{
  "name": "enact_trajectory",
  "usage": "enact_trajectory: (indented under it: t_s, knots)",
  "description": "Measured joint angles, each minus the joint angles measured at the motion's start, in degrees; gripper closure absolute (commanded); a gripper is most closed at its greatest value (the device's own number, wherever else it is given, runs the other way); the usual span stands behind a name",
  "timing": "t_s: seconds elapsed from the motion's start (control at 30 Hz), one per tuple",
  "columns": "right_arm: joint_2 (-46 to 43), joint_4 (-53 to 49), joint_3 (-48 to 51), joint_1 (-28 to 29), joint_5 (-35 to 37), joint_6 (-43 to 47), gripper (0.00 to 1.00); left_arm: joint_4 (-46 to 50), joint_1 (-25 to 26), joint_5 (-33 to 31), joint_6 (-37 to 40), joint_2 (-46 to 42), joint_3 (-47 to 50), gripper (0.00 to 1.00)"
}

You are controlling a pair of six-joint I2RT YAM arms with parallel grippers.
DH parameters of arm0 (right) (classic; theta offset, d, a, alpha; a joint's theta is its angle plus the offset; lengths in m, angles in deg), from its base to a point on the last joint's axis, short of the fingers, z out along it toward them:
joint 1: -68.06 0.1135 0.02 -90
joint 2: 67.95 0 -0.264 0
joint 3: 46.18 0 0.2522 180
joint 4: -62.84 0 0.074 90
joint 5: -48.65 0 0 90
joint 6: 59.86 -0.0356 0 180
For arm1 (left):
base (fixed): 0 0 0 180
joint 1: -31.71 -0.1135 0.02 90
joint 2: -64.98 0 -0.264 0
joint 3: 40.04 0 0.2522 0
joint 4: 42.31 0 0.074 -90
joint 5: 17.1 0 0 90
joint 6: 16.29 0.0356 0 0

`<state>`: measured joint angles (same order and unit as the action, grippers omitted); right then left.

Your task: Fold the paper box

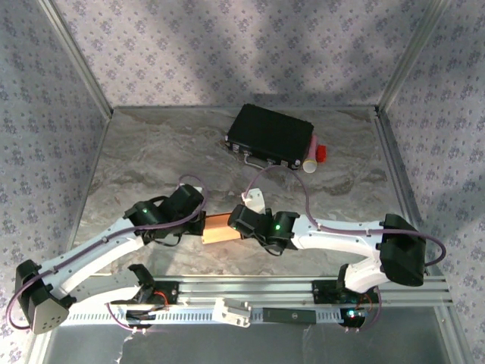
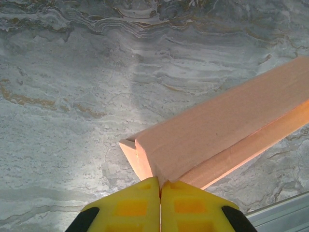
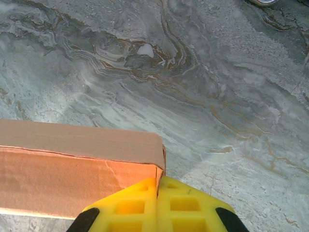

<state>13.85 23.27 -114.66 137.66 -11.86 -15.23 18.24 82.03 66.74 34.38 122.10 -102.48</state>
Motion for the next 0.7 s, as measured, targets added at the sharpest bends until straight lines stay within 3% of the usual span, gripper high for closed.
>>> enact_trajectory:
  t_s: [0.7]
  knots:
    - [0.85, -2.73, -1.92, -0.74, -0.42, 1.92, 1.0, -0.02, -2.73, 4.33, -0.42, 0.44, -1.33, 0.93]
